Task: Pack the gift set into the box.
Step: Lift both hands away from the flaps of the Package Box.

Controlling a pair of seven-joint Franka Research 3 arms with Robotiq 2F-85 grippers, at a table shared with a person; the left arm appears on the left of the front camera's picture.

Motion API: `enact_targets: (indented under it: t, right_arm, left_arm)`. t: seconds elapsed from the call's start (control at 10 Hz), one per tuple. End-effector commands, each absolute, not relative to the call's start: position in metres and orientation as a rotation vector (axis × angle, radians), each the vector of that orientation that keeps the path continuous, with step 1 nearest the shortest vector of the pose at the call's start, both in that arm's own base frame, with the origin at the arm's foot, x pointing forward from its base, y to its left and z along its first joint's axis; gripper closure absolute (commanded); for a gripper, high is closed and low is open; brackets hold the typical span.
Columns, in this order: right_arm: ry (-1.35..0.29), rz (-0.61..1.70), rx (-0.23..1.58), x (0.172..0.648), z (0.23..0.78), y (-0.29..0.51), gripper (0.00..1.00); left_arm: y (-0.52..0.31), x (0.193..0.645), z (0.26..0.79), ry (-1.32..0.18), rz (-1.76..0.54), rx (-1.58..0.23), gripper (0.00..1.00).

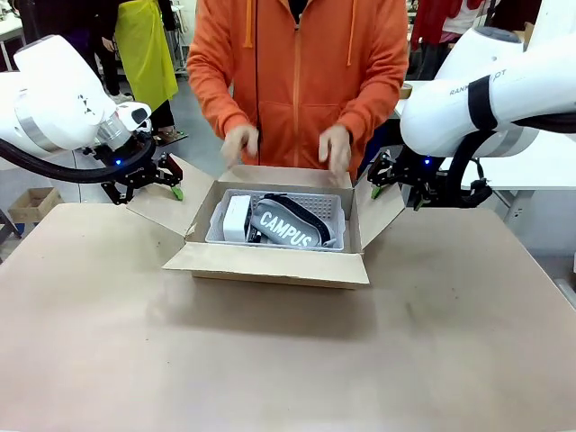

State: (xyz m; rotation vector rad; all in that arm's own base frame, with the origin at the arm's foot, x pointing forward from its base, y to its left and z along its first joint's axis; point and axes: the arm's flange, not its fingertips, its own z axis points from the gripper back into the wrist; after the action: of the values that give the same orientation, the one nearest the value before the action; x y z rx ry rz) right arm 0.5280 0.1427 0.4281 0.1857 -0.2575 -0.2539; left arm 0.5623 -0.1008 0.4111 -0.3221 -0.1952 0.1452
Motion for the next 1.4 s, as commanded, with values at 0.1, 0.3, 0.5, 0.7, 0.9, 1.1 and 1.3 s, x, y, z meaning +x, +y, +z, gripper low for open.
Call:
enact_targets:
  t: [0.1,0.3,0.5,0.7,0.9,1.1,1.3]
  right_arm:
    - [-0.249,-0.272,0.164,0.530,0.427,0.145,0.00]
    - [-0.257,-0.254,0.186,0.528,0.428,0.143,0.00]
    - [-0.257,-0.185,0.646,0.478,0.487,0.059,0.00]
    - [-0.192,-0.273,1.015,0.440,0.479,-0.040,0.00]
    - [-0.170,-0.364,1.316,0.417,0.425,-0.104,0.00]
    - [-0.146,-0.556,1.411,0.420,0.378,-0.124,0.00]
    - [-0.280,-0.368,1.263,0.386,0.441,-0.111,0.00]
  left_arm:
    - [-0.101,0.562,0.413,-0.201,0.161,-0.308,0.00]
    - [-0.101,0.562,0.411,-0.195,0.145,-0.322,0.00]
    - [-0.020,0.509,0.468,-0.075,-0.052,-0.833,0.00]
    - [0.062,0.479,0.459,-0.078,-0.205,-1.281,0.00]
    - [0.147,0.462,0.420,-0.172,-0.043,-1.587,0.00]
    - [0.180,0.473,0.381,-0.174,0.177,-1.794,0.00]
    - [0.188,0.423,0.393,-0.278,0.026,-1.561,0.00]
